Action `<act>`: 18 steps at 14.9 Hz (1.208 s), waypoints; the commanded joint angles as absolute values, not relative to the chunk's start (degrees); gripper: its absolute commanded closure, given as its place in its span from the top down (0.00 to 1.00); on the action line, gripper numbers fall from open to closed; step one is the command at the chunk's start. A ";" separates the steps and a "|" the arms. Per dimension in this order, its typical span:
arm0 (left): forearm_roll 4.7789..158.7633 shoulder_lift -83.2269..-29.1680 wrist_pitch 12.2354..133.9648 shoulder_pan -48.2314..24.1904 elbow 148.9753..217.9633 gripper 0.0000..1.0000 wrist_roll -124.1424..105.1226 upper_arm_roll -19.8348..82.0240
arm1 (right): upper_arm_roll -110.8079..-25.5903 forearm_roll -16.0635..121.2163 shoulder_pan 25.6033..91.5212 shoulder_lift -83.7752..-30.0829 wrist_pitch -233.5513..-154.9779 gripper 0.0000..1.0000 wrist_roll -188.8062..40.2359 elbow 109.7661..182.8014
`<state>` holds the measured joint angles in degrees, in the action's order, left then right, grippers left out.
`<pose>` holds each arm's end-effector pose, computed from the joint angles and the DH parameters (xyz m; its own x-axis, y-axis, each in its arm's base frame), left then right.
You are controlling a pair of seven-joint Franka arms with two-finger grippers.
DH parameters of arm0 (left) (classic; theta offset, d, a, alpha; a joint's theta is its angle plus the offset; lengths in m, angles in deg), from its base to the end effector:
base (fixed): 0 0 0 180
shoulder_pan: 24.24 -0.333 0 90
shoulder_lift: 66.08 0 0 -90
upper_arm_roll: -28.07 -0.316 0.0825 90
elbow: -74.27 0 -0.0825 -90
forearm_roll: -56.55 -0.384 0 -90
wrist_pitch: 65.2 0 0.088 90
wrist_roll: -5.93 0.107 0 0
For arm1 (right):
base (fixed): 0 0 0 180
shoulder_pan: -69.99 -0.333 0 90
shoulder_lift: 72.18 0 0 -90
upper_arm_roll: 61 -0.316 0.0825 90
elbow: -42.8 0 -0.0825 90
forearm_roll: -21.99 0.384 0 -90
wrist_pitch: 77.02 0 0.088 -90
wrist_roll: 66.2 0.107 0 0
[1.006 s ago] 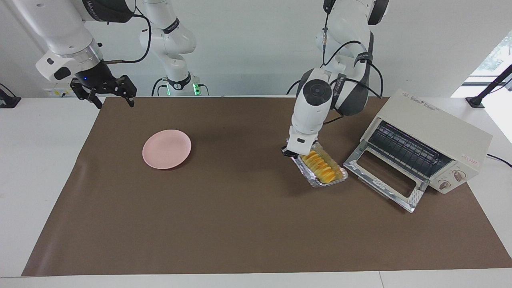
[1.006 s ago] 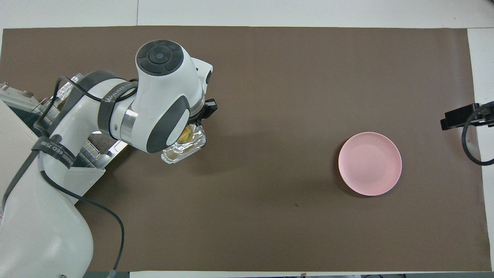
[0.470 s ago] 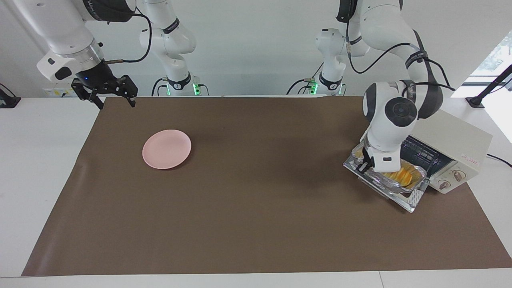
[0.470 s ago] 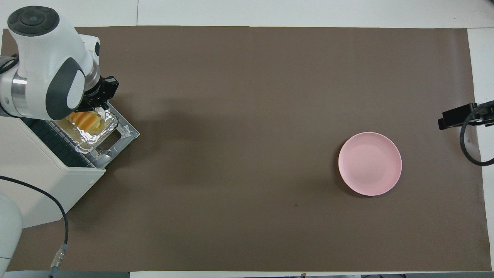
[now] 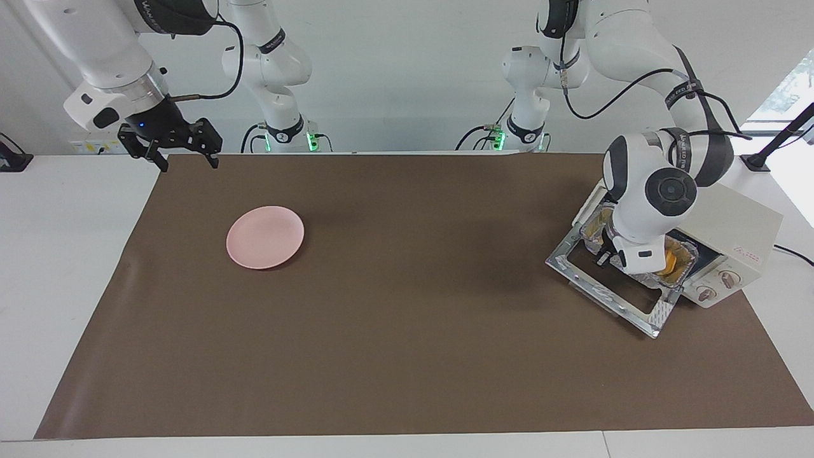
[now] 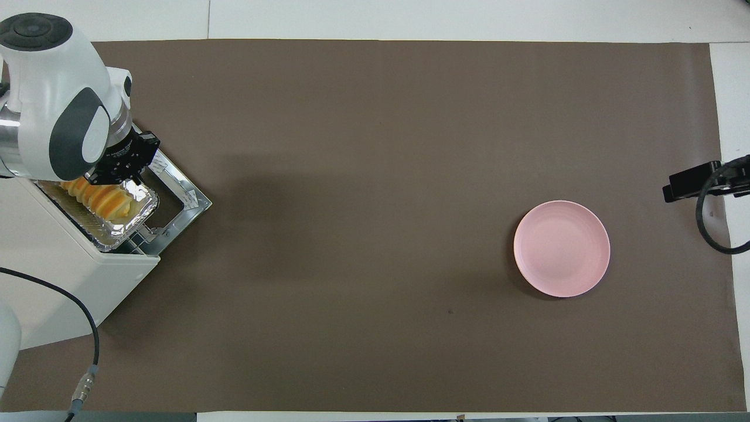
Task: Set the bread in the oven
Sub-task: 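Push the tray into the toaster oven with the left gripper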
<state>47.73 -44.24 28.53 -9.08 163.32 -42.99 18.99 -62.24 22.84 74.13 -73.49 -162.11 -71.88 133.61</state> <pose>0.6318 -0.0635 0.4122 0.7515 0.6585 -0.0400 0.6062 -0.7131 -0.3521 0.5374 -0.0254 0.6232 0.9959 0.0499 -0.0751 0.0483 -0.9986 -0.0219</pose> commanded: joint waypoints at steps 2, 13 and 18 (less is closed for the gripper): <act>46.09 -45.95 26.48 -10.00 166.46 0.00 -42.41 19.01 | -62.67 23.57 74.65 -74.73 -161.83 1.00 -71.30 134.99; 44.15 -47.36 25.51 -11.40 169.28 0.00 -42.49 18.93 | -62.67 23.57 74.65 -74.73 -161.83 1.00 -71.30 134.99; 43.98 -47.45 25.77 -12.55 169.54 0.00 -42.41 19.01 | -62.67 23.57 74.65 -74.73 -161.83 1.00 -71.30 134.99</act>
